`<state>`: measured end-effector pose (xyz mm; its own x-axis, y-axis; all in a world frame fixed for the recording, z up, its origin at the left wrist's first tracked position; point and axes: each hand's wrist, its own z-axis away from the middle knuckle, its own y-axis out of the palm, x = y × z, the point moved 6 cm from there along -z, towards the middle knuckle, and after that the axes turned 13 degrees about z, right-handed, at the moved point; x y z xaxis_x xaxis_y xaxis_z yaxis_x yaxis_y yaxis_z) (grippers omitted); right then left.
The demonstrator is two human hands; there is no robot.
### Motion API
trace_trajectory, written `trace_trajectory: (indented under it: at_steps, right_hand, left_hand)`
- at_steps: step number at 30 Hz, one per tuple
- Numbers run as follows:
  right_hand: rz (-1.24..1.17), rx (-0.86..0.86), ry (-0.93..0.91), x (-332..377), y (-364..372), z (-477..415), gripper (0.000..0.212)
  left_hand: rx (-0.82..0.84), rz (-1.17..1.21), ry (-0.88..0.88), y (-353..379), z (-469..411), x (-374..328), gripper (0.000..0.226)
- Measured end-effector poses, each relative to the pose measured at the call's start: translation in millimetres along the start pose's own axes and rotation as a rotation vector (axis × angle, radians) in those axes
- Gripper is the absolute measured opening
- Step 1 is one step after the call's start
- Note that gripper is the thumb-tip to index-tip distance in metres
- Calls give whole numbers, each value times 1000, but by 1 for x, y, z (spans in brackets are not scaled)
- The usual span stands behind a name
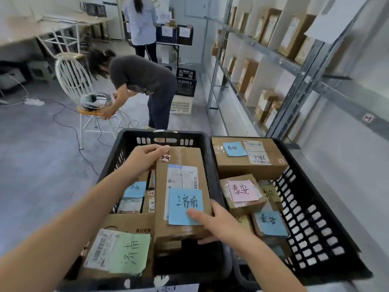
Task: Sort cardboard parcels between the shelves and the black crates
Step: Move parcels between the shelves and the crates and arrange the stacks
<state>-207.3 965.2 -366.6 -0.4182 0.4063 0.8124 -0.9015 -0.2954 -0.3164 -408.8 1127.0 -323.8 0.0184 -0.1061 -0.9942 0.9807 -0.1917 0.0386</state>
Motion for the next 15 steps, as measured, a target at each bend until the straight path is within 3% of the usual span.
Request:
trace_trajectory:
  at_steps: [8, 11, 15]
  right_hand:
    - [-34, -258, -1, -2, 23, -22, 87]
    - [-18, -270, 7, -1, 18, -20, 90]
    - [88, -303, 22, 2, 13, -17, 86]
  left_hand:
    - [177, 49, -134, 1, -34, 61, 28]
    - [205, 82, -176, -4, -36, 73, 39]
    - [243, 20, -160, -4, -41, 75, 32]
